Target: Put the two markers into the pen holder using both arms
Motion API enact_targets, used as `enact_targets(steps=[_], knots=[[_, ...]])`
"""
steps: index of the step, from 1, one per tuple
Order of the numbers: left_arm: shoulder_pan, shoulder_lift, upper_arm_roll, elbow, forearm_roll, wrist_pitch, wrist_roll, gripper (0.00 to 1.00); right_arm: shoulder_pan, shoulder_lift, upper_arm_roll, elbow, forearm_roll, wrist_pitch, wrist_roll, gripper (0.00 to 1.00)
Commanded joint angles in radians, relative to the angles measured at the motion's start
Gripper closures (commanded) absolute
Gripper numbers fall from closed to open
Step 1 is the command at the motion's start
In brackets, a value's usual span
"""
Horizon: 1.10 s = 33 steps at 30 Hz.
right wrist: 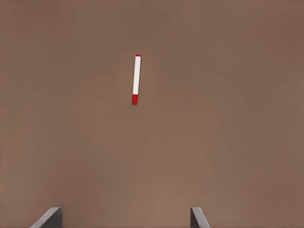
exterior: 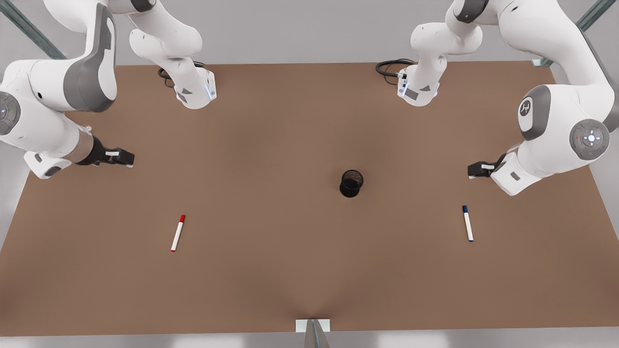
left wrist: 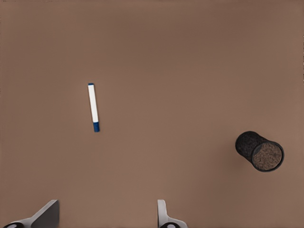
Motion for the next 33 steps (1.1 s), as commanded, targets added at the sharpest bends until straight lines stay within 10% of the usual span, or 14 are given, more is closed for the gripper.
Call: enact_targets(steps=[1,15,33], knots=[[0.0,-0.001,0.0,0.0,0.0,0.069,0.027,0.0,-0.01,0.001,-0.001,0.002,0.001,0.069,-0.015,0.0],[0.149,0.335,0.006,-0.199,-0.018,0.793,0.01,0.0,-0.027,0.247,-0.001,0.049,0.025,0.23,0.003,0.0],[0.183,0.507,0.011,-0.233,-0.049,0.942,0.019,0.0,-0.07,0.552,0.006,0.034,0.028,0.57,0.198,0.0]])
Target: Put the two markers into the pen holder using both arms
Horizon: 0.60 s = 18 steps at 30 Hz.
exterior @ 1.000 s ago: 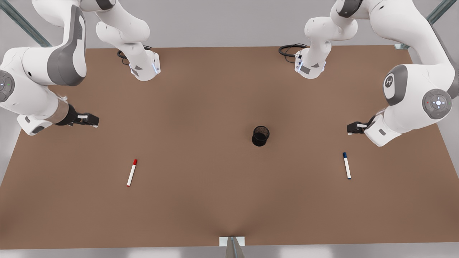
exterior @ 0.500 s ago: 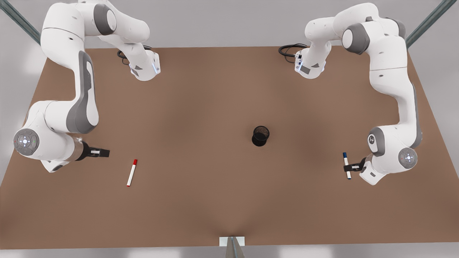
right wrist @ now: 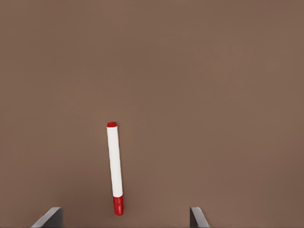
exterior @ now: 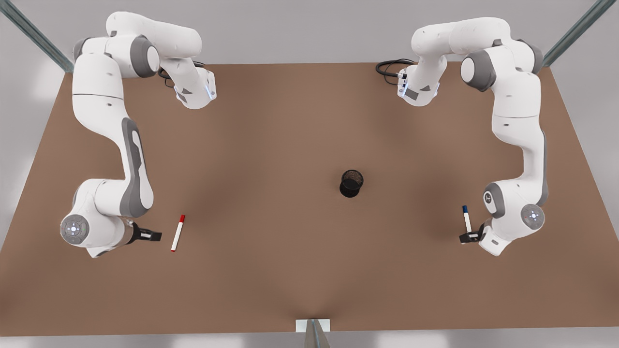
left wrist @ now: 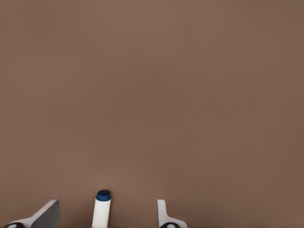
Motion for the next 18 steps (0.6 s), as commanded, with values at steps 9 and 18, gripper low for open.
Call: enact_targets(steps=[9,18], knots=[[-0.001,0.0,0.0,-0.086,0.002,0.095,0.004,0.07,-0.008,0.112,0.023,-0.037,0.029,0.238,0.177,0.0],[-0.002,-0.005,0.0,-0.084,0.002,0.093,0.009,0.41,-0.008,0.121,0.03,-0.06,0.065,0.215,0.162,0.01]])
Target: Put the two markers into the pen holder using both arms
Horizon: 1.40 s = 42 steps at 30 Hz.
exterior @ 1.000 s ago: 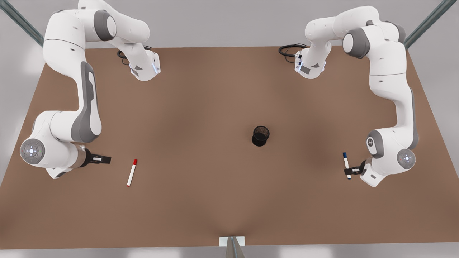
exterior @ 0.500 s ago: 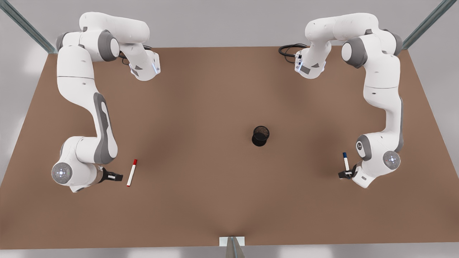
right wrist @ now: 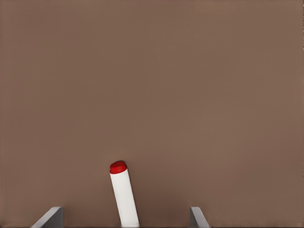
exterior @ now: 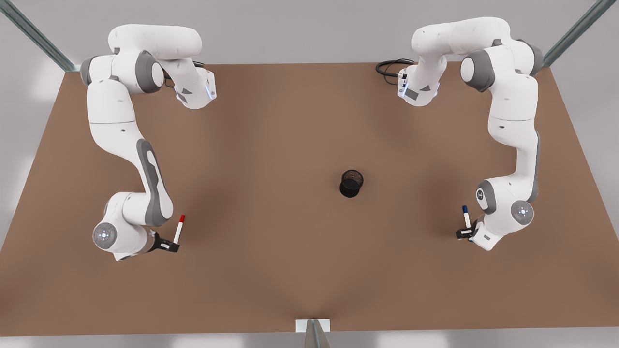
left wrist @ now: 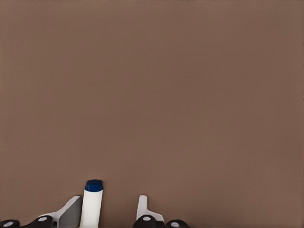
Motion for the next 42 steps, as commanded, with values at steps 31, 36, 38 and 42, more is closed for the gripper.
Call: enact_targets(steps=[31,36,38,42], knots=[[-0.073,-0.241,-0.443,0.341,-0.051,-0.622,-0.015,0.79,-0.011,0.034,0.025,-0.034,-0.044,0.074,0.031,0.33],[-0.069,-0.262,-0.56,0.339,-0.193,-0.559,0.58,0.79,-0.013,0.035,0.025,-0.037,-0.042,0.082,0.04,0.44],[-0.063,-0.288,-0.598,0.32,-0.267,-0.521,0.782,0.79,-0.014,0.035,0.025,-0.037,-0.042,0.082,0.04,0.48],[0.011,-0.434,-0.595,0.062,-0.583,-0.382,1.394,0.79,-0.016,0.035,0.025,-0.035,-0.042,0.082,0.045,0.49]])
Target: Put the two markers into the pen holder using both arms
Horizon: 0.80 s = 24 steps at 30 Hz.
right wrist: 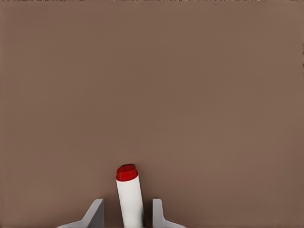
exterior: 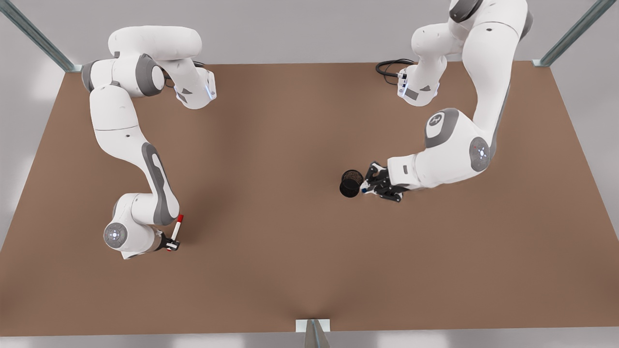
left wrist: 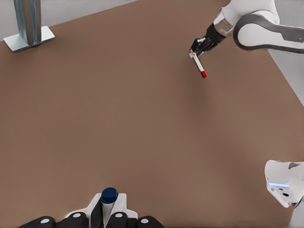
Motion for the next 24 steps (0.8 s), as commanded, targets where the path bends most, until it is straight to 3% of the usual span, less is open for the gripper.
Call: enact_targets(steps=[1,2,7,15,21,22,24], knots=[[0.036,-0.08,0.0,-0.144,-0.28,0.143,1.163,0.79,-0.005,-0.001,0.0,0.005,0.024,0.006,0.0,0.51],[0.04,-0.126,0.005,-0.225,-0.375,0.177,1.286,0.79,-0.005,-0.003,0.0,0.005,0.043,0.006,-0.008,0.51],[0.056,-0.165,0.005,-0.322,-0.496,0.177,1.513,0.79,-0.004,-0.001,0.0,0.008,0.044,0.007,0.003,0.57],[0.055,-0.105,0.008,-0.443,-0.714,0.275,1.896,0.79,-0.002,0.013,0.0,0.012,0.04,0.035,0.001,0.57],[0.056,-0.062,0.016,-0.517,-0.792,0.283,2.061,0.74,-0.002,0.011,0.0,0.014,0.038,0.033,0.001,0.66],[0.055,-0.065,0.016,-0.526,-0.792,0.283,2.062,0.7,-0.001,0.011,0.0,0.014,0.038,0.032,0.001,0.68],[0.046,-0.067,0.016,-0.584,-0.792,0.283,2.07,0.21,0.001,0.011,0.0,0.014,0.037,0.032,0.0,0.72]])
